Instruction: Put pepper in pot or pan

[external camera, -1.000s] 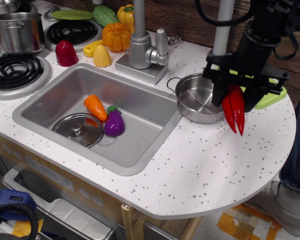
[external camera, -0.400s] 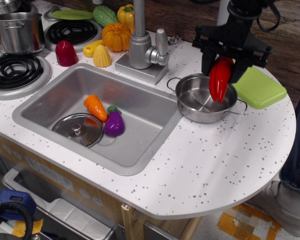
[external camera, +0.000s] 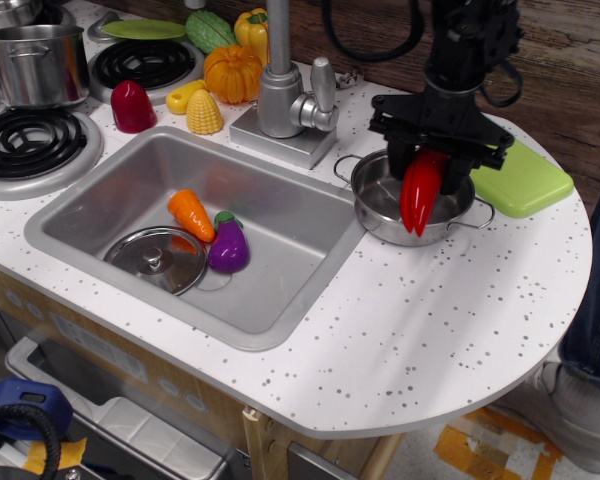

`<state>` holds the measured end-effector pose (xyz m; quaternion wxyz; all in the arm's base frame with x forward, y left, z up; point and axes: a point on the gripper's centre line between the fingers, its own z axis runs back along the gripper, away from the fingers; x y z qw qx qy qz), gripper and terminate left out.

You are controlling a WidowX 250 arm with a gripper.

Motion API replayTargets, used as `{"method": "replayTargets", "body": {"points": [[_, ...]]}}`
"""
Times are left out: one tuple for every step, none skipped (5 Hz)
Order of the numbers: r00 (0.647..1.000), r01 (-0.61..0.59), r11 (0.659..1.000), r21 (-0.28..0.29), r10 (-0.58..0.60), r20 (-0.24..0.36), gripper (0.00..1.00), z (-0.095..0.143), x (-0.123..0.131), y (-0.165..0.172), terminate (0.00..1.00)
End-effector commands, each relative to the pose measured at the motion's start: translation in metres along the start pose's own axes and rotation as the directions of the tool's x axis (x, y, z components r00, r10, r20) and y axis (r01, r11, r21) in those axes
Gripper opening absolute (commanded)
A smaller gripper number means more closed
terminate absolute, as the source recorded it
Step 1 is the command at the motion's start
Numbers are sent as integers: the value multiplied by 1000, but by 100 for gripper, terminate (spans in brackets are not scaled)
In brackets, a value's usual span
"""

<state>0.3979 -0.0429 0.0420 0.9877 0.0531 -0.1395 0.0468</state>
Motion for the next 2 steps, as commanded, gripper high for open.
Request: {"method": "replayTargets", "body": {"points": [[999, 3, 1000, -2, -2, 46, 100, 12, 9, 5, 0], [999, 3, 1000, -2, -2, 46, 100, 12, 9, 5, 100]]}}
